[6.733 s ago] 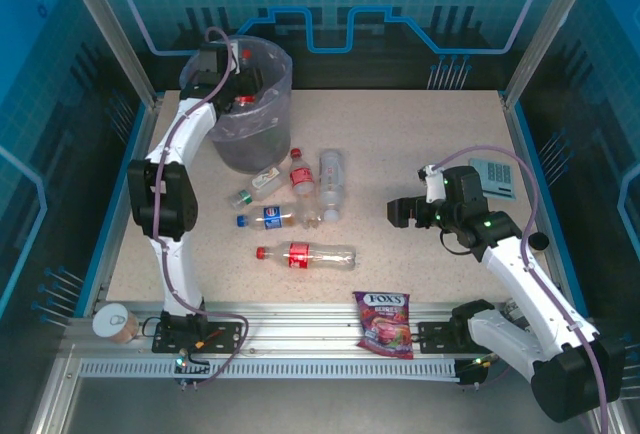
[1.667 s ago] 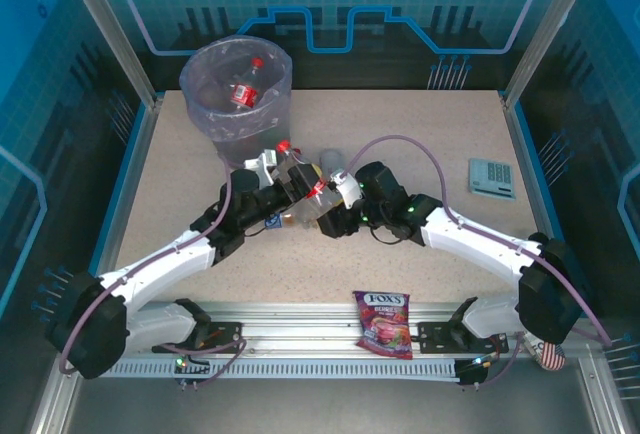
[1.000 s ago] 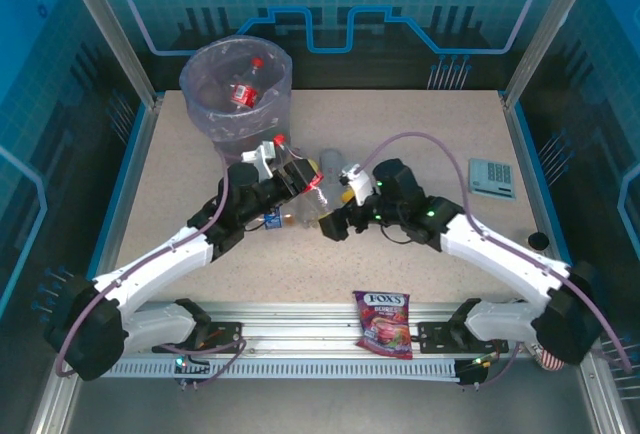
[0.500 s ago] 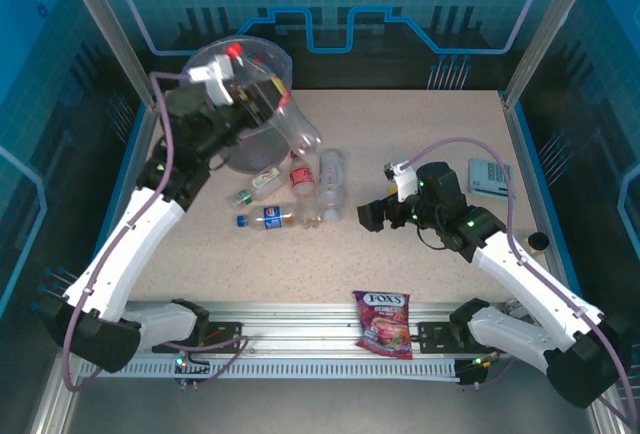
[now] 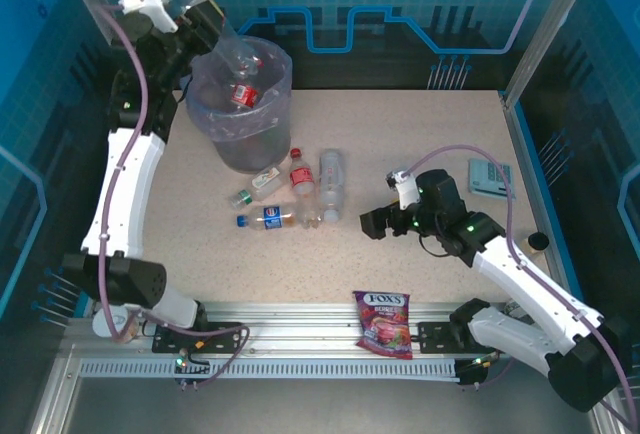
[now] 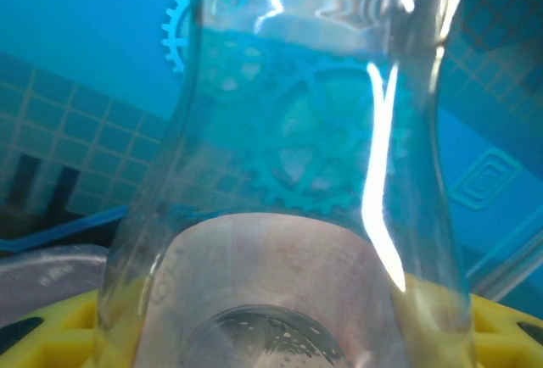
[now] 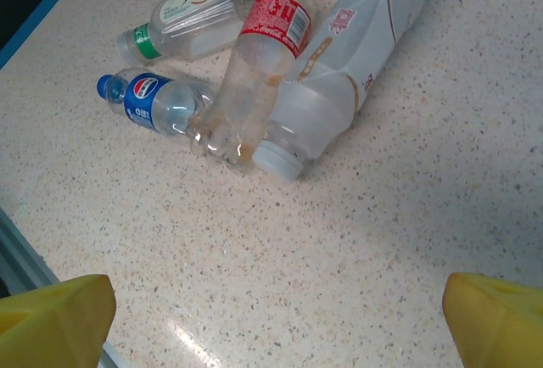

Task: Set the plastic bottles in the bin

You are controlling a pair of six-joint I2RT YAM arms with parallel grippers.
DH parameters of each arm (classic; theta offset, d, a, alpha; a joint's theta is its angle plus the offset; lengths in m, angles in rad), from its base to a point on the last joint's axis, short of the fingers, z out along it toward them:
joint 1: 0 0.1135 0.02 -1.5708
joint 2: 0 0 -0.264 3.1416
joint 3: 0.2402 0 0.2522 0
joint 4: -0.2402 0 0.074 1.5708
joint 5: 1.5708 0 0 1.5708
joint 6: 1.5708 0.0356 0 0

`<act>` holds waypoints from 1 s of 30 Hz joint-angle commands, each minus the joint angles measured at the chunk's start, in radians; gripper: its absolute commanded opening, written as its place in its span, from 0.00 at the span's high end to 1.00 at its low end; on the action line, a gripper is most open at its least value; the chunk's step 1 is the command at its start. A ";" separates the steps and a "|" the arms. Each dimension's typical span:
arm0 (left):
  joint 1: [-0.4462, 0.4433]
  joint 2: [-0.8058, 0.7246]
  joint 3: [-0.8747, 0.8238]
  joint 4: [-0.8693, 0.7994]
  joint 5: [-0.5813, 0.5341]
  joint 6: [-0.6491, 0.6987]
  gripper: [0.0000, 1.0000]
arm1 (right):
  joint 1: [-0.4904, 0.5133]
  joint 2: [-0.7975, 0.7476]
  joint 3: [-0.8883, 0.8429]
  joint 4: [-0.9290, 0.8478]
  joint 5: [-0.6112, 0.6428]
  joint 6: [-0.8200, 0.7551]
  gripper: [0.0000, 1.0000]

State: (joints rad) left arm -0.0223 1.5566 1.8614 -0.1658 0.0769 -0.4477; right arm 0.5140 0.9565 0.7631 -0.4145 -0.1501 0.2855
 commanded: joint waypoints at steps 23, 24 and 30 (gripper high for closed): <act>0.016 0.589 0.564 -0.673 -0.154 0.497 1.00 | -0.012 -0.107 -0.013 -0.101 0.031 0.007 0.00; 0.017 0.600 0.570 -0.685 -0.155 0.506 1.00 | -0.011 -0.105 -0.012 -0.101 0.030 0.007 0.00; 0.020 0.664 0.586 -0.718 -0.172 0.530 1.00 | -0.011 -0.113 -0.019 -0.105 0.035 0.012 0.00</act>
State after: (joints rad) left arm -0.0147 2.1838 2.4157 -0.8455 -0.0753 0.0460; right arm 0.5137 0.8516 0.7494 -0.5018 -0.1295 0.2924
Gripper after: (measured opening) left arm 0.523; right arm 0.996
